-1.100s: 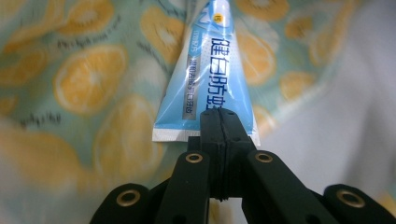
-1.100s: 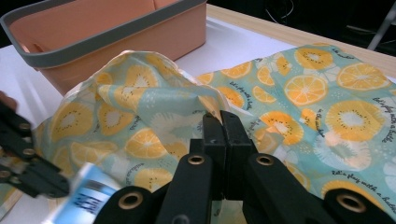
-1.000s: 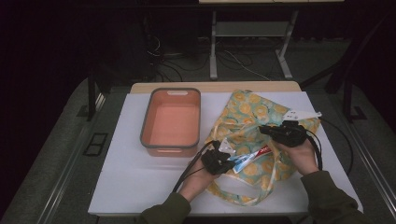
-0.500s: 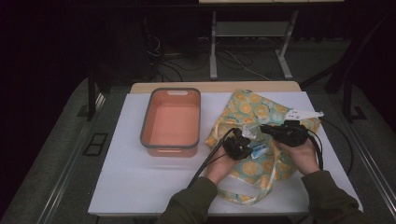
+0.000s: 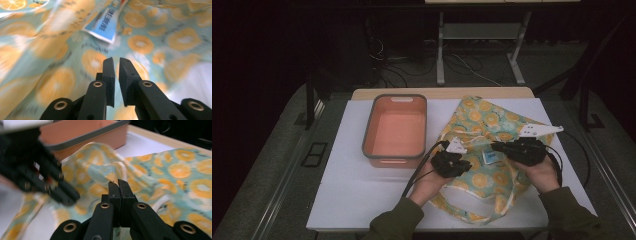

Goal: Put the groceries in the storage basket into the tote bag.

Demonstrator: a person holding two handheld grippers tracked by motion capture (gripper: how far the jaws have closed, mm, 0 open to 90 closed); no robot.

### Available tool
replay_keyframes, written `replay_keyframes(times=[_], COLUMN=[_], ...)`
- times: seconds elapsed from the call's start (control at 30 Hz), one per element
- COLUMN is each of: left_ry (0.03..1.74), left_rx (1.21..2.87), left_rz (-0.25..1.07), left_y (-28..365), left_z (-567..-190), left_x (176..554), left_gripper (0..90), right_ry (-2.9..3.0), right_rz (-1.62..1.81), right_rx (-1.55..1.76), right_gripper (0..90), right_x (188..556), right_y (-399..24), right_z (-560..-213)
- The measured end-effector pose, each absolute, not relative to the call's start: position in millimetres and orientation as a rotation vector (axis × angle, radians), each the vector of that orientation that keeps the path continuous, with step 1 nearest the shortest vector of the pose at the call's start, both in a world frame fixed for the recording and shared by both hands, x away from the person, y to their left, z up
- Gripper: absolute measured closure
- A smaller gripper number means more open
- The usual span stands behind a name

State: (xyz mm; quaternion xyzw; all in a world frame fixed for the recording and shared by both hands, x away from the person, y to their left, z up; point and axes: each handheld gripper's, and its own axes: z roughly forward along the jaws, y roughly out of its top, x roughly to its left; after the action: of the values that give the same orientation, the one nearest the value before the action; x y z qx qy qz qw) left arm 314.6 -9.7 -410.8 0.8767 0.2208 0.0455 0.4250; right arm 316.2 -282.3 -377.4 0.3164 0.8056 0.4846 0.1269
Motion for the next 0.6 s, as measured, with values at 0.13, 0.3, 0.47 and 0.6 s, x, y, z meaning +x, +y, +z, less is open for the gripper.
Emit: replay_keyframes(times=[0.13, 0.3, 0.47, 0.6], left_ry=[0.551, 0.555, 0.574, 0.584], left_rx=[2.181, 2.233, 2.285, 2.335], left_rz=[0.107, 0.130, 0.136, 0.161], left_y=[15.8, 34.5, 37.8, 35.5], left_z=[-405.2, -414.7, -430.9, -438.1], left_x=[299.4, 286.5, 285.3, 286.5], left_gripper=[74.9, 66.8, 52.3, 46.9], right_ry=[2.437, 2.557, 2.649, 2.657], right_rz=[1.364, 1.283, 1.189, 1.180], right_rx=[0.842, 0.790, 0.778, 0.788], right_gripper=[89.8, 89.7, 89.2, 75.9], right_x=[295.4, 279.6, 277.7, 277.5], right_y=[-274.9, -269.9, -264.2, -262.2], right_z=[-381.9, -399.2, -417.2, -421.4])
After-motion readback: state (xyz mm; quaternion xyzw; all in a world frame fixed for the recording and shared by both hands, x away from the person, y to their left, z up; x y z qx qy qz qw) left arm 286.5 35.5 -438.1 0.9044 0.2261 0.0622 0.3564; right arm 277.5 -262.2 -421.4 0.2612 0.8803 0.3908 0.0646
